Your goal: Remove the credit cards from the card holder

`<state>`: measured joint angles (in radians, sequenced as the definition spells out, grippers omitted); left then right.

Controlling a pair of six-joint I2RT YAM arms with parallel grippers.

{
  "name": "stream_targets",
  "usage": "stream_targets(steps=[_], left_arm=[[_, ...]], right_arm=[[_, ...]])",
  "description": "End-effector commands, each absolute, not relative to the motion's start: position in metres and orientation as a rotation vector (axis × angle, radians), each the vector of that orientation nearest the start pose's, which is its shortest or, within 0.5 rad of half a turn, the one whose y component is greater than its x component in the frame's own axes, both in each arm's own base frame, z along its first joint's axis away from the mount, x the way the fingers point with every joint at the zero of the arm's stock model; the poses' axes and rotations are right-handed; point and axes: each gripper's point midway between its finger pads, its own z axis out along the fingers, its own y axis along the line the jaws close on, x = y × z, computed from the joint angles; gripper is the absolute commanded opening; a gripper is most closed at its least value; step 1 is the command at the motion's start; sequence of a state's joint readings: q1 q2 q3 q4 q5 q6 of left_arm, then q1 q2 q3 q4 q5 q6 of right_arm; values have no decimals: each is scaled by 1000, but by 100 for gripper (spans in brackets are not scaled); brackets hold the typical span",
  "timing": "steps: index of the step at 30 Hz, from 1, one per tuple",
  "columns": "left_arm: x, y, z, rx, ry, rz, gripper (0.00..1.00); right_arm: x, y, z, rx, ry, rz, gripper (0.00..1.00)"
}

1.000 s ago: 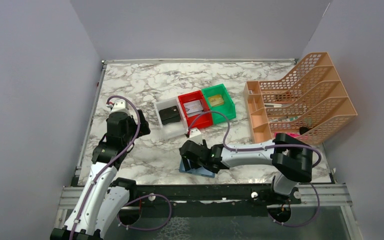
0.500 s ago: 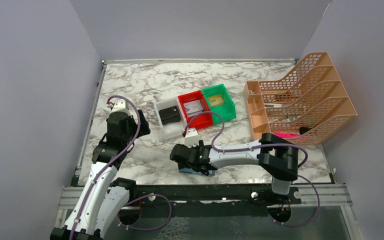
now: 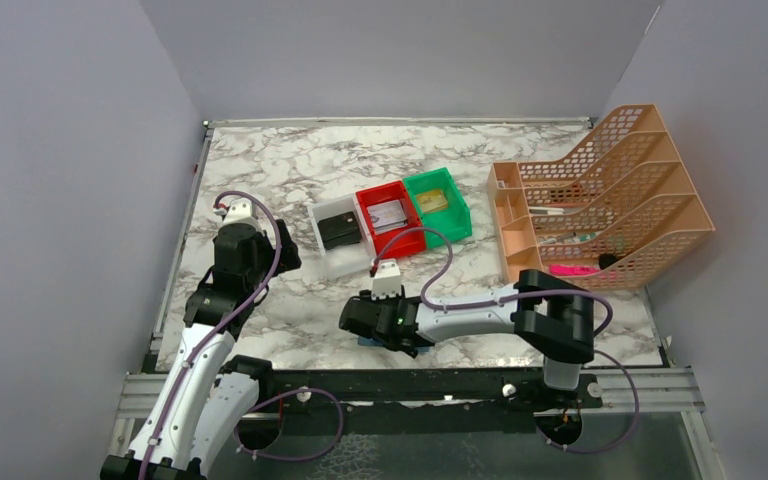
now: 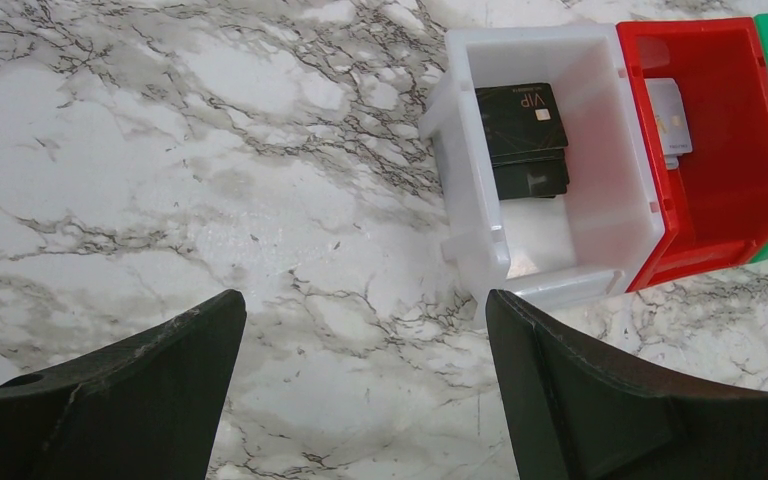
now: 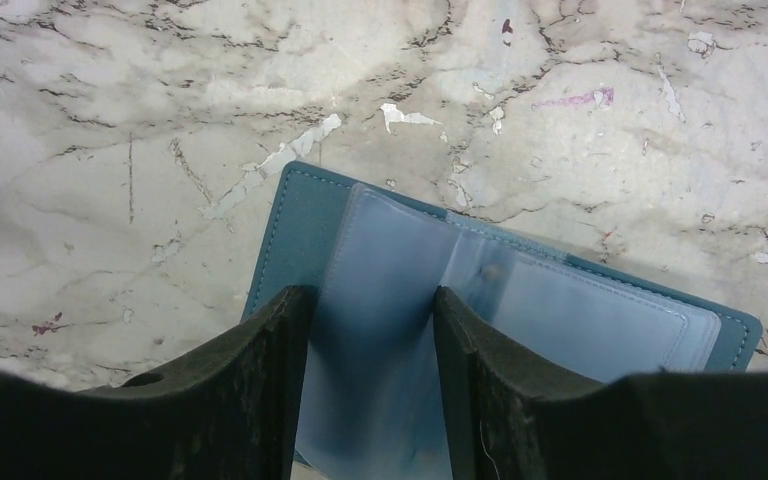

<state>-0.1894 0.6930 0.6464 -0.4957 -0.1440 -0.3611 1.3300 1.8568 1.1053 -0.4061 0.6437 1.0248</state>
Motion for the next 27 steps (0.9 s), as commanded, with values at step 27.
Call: stream_targets(steps=[27], left_arm=[[258,-42,171,-242,2073,-207,93]], right_arm=[[141,350,67,-466,2314,484,63]])
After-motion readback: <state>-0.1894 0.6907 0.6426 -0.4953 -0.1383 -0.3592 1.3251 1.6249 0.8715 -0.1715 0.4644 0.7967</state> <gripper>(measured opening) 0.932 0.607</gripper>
